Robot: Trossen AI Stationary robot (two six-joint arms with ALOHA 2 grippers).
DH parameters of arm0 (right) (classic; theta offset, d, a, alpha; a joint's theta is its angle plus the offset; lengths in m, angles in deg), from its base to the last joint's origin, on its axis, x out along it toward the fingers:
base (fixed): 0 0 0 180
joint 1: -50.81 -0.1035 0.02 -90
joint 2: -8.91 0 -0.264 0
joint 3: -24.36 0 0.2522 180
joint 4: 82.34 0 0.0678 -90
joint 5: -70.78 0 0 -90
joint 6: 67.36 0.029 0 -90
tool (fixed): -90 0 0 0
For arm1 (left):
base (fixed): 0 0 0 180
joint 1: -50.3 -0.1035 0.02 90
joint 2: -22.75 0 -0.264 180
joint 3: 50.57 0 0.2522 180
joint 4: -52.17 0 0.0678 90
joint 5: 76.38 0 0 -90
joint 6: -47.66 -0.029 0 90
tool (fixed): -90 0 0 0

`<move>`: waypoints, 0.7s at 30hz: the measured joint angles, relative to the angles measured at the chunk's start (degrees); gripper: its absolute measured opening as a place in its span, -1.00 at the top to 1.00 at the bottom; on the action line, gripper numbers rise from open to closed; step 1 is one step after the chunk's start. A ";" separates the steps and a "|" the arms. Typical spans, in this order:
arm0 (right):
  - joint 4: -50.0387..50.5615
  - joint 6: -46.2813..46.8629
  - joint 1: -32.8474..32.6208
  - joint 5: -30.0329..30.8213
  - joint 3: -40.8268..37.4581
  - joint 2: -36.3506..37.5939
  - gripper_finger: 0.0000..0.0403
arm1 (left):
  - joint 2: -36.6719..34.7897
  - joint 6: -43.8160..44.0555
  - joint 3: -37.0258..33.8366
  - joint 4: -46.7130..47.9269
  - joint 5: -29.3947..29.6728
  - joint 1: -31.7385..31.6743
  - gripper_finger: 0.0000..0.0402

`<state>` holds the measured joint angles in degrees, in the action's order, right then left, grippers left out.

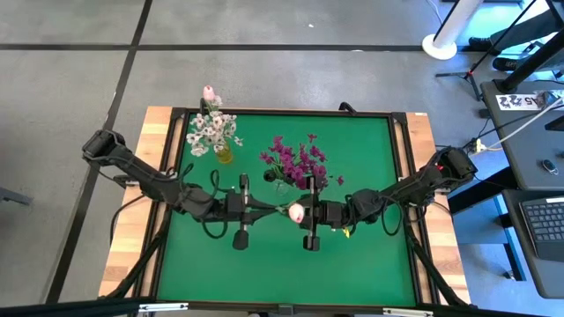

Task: Sort flowers into vase by color
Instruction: Put the pink tulip into the yellow vase

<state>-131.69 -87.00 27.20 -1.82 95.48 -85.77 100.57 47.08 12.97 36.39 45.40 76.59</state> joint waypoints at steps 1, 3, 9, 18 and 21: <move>0.03 -0.01 -0.04 0.06 0.00 0.02 0.60 | -0.16 -0.10 0.00 0.04 0.88 0.30 0.99; 0.03 -0.01 -0.06 0.11 0.00 0.00 0.47 | -0.83 -0.79 0.00 0.17 2.82 1.19 0.99; 2.55 -4.09 -3.03 4.39 0.02 0.99 0.05 | -5.99 -3.57 0.07 0.13 5.74 4.68 0.99; 8.11 -14.08 -12.33 20.67 0.02 6.64 -0.21 | -12.97 -12.02 0.09 1.97 18.66 10.26 1.00; 11.04 -15.68 -15.15 26.31 0.02 7.32 -0.22 | -15.65 -13.34 0.09 2.08 17.42 11.43 1.00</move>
<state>-120.65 -102.68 12.06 24.48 95.51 -78.44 84.92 33.74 13.06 38.47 62.81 88.02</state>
